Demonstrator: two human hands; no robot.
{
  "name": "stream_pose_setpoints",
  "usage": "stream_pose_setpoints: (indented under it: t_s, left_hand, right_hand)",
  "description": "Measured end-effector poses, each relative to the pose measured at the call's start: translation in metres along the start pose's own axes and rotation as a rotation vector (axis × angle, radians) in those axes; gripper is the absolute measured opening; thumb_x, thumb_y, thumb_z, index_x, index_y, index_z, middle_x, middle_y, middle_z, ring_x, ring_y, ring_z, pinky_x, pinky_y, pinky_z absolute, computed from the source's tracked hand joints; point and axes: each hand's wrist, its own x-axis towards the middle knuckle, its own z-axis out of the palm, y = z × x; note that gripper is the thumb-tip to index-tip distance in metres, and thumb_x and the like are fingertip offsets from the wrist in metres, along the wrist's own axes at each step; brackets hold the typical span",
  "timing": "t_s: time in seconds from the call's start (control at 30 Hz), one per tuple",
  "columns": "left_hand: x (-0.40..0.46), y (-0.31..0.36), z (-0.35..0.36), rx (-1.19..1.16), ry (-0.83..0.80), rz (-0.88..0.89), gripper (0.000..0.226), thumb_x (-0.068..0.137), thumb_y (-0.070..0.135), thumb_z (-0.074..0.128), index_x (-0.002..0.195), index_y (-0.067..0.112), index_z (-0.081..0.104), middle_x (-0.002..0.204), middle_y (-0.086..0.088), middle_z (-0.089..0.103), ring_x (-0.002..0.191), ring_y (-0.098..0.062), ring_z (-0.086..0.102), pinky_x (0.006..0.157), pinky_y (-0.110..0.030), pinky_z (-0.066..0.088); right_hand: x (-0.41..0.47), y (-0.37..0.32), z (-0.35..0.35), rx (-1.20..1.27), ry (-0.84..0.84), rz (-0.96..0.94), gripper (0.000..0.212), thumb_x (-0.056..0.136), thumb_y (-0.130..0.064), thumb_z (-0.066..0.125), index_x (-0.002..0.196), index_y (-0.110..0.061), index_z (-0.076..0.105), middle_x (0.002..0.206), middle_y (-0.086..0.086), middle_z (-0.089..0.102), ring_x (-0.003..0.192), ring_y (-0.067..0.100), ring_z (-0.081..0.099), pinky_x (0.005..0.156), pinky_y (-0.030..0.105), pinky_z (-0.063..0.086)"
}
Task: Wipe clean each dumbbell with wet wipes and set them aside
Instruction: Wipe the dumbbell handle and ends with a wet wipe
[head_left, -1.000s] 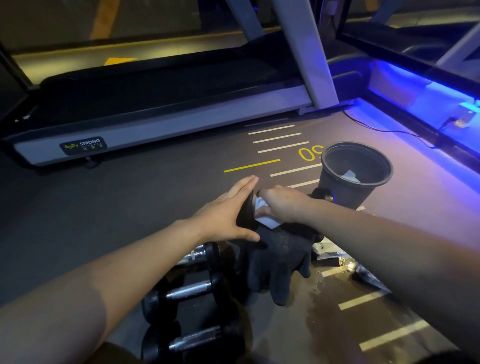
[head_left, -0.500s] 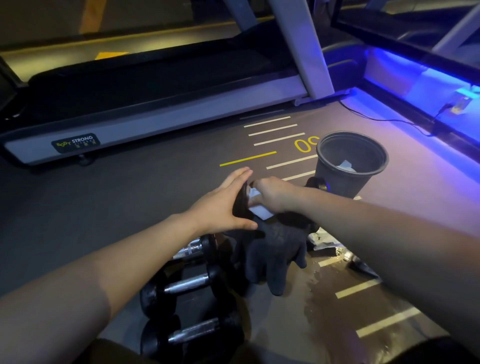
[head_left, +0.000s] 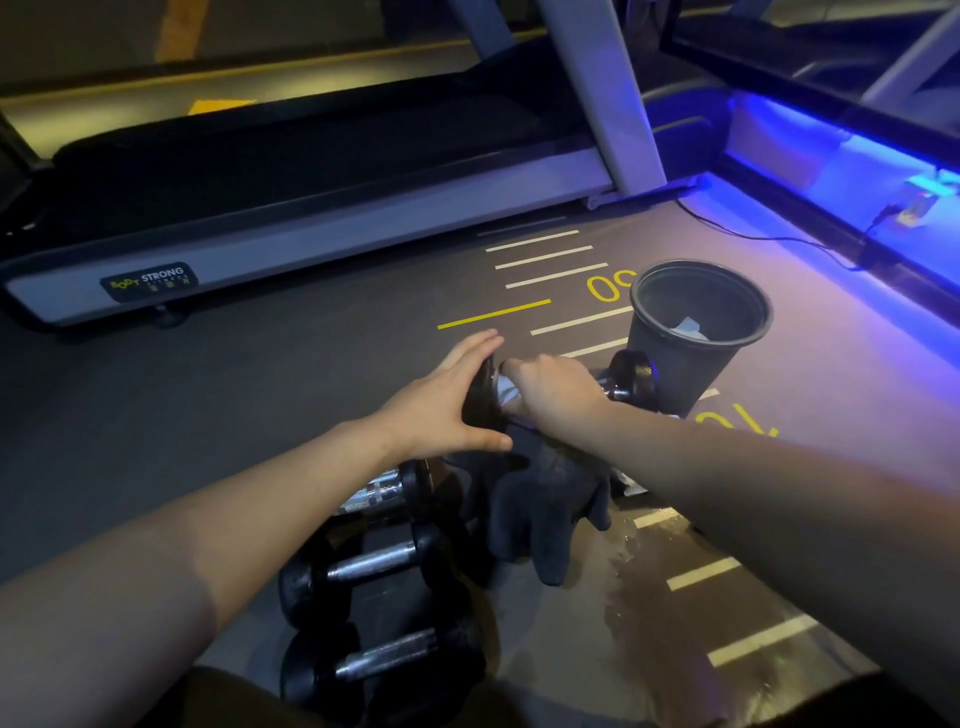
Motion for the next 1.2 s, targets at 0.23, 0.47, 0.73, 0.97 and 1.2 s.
stream_pose_setpoints:
  t_s: [0.23,0.47,0.73,0.97,1.2]
  left_hand:
    - [-0.002,0.000,-0.002,0.025,0.002,-0.003,0.115,0.071,0.049,0.085,0.159,0.031,0.012,0.163,0.025,0.000,0.147,0.001,0.018,0.109,-0.029,0.031]
    - [-0.006,0.002,-0.005,0.080,-0.014,-0.003,0.114,0.073,0.048,0.083,0.158,0.034,0.009,0.162,0.028,-0.003,0.147,-0.001,0.021,0.109,-0.037,0.037]
    - [-0.007,0.003,-0.009,0.185,-0.036,0.007,0.107,0.076,0.049,0.079,0.156,0.041,0.009,0.160,0.032,-0.005,0.143,-0.007,0.034,0.104,-0.041,0.043]
    - [-0.003,0.006,-0.009,0.196,-0.019,-0.004,0.101,0.077,0.049,0.078,0.155,0.040,0.014,0.160,0.030,0.000,0.141,-0.009,0.038,0.102,-0.042,0.043]
    - [0.003,0.008,-0.006,0.193,0.001,-0.003,0.099,0.077,0.047,0.079,0.154,0.037,0.017,0.160,0.028,0.005,0.139,-0.013,0.042,0.100,-0.040,0.043]
  right_hand:
    - [0.017,0.014,-0.009,0.372,-0.281,0.072,0.032,0.077,-0.040,0.077,0.081,-0.016,0.057,0.075,0.005,0.056,0.079,0.030,0.056,0.062,0.029,0.034]
    - [0.019,0.012,-0.009,-0.074,-0.202,-0.124,0.035,0.086,-0.046,0.062,0.100,-0.015,0.062,0.102,0.010,0.069,0.100,0.030,0.064,0.075,0.033,0.035]
    - [0.014,0.019,-0.006,-0.221,-0.178,-0.164,0.030,0.086,-0.045,0.057,0.102,-0.020,0.059,0.101,0.006,0.071,0.101,0.025,0.065,0.080,0.036,0.033]
    - [0.007,0.029,-0.013,-0.228,-0.228,-0.116,0.042,0.088,-0.056,0.055,0.110,-0.021,0.060,0.111,0.004,0.069,0.108,0.024,0.062,0.092,0.038,0.034]
    - [-0.003,0.046,-0.020,-0.274,-0.275,-0.081,0.046,0.087,-0.059,0.055,0.105,-0.018,0.060,0.104,0.006,0.069,0.100,0.025,0.063,0.100,0.045,0.031]
